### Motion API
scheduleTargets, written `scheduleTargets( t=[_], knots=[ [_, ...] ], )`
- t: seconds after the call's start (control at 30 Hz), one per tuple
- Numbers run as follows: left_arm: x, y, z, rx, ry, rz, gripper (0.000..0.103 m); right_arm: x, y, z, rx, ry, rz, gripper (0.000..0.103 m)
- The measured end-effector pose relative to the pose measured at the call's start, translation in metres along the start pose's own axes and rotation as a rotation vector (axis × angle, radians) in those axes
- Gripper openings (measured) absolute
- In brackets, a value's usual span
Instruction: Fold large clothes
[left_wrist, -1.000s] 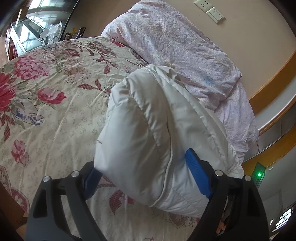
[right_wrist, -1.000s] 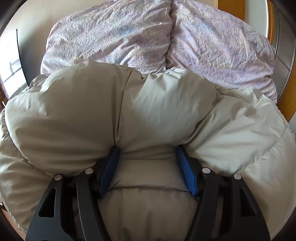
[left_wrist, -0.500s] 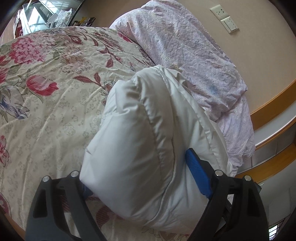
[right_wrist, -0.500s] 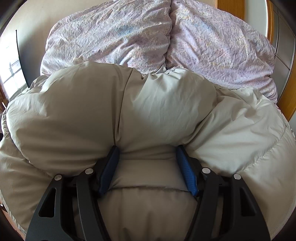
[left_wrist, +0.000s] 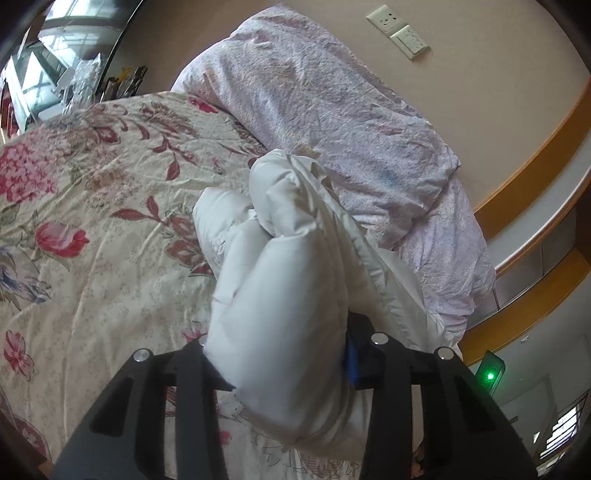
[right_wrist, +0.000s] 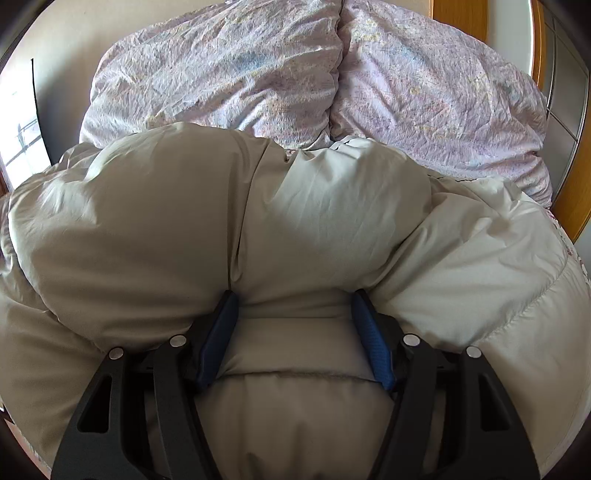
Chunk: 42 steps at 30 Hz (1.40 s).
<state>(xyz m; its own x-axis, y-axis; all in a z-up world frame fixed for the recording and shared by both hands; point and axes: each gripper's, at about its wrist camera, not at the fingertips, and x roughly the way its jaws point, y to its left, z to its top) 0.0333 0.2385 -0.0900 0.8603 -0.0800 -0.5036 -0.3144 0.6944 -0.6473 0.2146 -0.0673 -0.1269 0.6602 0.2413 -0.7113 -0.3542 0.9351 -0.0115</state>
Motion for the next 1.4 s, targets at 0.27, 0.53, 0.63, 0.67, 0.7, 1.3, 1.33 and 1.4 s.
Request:
scheduleTargets(
  t=[0.27,0.53,0.63,0.67,0.7,1.3,1.33,1.4],
  knots=[
    [-0.02,-0.063,0.011,0.173,-0.046,-0.047,0.04,0.0,-0.001,-0.001,-0.003,0.0,-0.006,0.066],
    [-0.027,-0.143,0.001,0.37,-0.076,-0.14,0.042,0.001,0.001,-0.001,-0.009,0.0,-0.023,0.066],
    [-0.023,-0.175,-0.011,0.451,-0.066,-0.189,0.043,0.002,-0.001,0.0,-0.004,0.0,-0.017,0.065],
    [-0.021,-0.183,-0.014,0.465,-0.056,-0.209,0.044,0.002,-0.001,-0.001,0.0,-0.001,-0.013,0.065],
    [-0.017,-0.192,-0.017,0.477,-0.04,-0.239,0.045,0.002,-0.002,-0.001,0.006,-0.003,-0.006,0.065],
    [0.018,-0.284,-0.079,0.647,0.03,-0.309,0.052,-0.097,-0.131,-0.05,0.072,-0.128,-0.05,0.069],
    [0.021,-0.29,-0.084,0.657,0.041,-0.315,0.052,-0.097,-0.141,-0.054,0.091,-0.122,-0.062,0.069],
    [0.031,-0.302,-0.096,0.682,0.068,-0.326,0.052,-0.095,-0.156,-0.061,0.121,-0.112,-0.085,0.069]
  ],
)
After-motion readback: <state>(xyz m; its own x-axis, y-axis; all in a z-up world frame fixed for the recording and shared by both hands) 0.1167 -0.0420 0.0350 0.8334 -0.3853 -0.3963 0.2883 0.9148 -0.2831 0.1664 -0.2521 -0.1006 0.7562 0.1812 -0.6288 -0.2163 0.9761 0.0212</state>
